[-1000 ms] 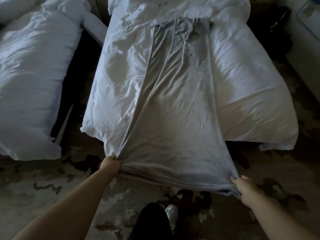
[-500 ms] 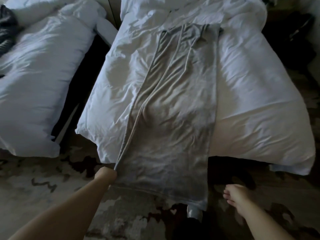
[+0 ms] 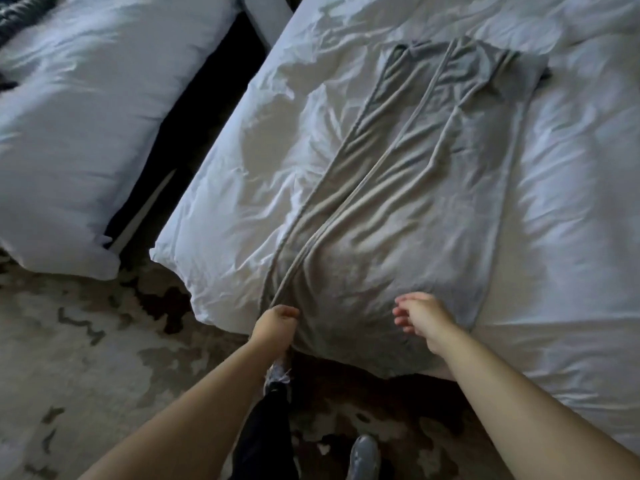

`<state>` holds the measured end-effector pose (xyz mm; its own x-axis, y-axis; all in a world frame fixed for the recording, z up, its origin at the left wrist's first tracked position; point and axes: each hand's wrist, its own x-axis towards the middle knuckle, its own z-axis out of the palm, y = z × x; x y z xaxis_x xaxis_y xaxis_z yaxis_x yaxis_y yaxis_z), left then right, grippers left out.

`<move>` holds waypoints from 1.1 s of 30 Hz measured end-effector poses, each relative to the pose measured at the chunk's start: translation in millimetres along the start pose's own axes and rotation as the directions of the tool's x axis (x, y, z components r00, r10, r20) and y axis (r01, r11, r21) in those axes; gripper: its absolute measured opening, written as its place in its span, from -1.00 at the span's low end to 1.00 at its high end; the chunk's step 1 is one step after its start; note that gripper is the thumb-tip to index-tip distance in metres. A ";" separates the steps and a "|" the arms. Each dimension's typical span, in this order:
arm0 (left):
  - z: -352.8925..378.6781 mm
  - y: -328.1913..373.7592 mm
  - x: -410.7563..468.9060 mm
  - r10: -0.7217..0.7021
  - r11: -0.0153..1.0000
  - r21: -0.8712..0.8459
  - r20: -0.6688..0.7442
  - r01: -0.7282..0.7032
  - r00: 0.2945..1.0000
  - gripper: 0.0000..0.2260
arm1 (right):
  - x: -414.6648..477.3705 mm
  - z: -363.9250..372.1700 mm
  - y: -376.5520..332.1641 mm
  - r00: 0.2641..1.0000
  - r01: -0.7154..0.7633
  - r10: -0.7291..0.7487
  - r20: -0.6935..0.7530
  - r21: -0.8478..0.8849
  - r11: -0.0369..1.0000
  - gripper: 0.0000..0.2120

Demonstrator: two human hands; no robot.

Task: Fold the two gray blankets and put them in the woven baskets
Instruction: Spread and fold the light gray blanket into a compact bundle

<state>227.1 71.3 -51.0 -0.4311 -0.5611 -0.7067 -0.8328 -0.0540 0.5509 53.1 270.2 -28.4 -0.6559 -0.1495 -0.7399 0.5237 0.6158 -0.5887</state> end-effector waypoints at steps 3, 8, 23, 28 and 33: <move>-12.1 34.9 53.5 0.056 0.998 0.006 -0.027 -0.056 0.998 -0.80 | 30.3 33.8 -54.1 1.000 0.025 -0.025 0.004 0.012 1.000 -0.77; -20.9 77.9 133.8 0.120 0.981 0.149 0.018 -0.121 0.993 -0.77 | 88.7 97.2 -122.9 0.994 0.112 -0.113 0.003 0.080 0.990 -0.73; -30.2 106.9 198.3 0.235 0.792 0.433 0.436 -0.432 0.868 -0.82 | 167.3 171.5 -177.4 0.949 -0.062 0.024 -0.313 -0.111 0.992 -0.86; -60.9 97.5 206.3 0.244 0.840 0.379 0.373 -0.387 0.895 -0.91 | 166.2 196.8 -211.1 0.916 0.078 -0.139 -0.377 -0.172 0.982 -0.90; -66.7 86.9 205.8 0.250 0.853 0.348 0.382 -0.389 0.890 -0.89 | 190.3 182.7 -196.3 0.869 -0.332 0.172 -0.465 -0.289 0.898 -0.55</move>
<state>89.2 -104.0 -118.9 -0.7245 -0.1976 -0.6604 -0.6634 0.4599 0.5902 -75.2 -20.5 -113.1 -0.7324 0.3355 -0.5925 0.5312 0.8259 -0.1888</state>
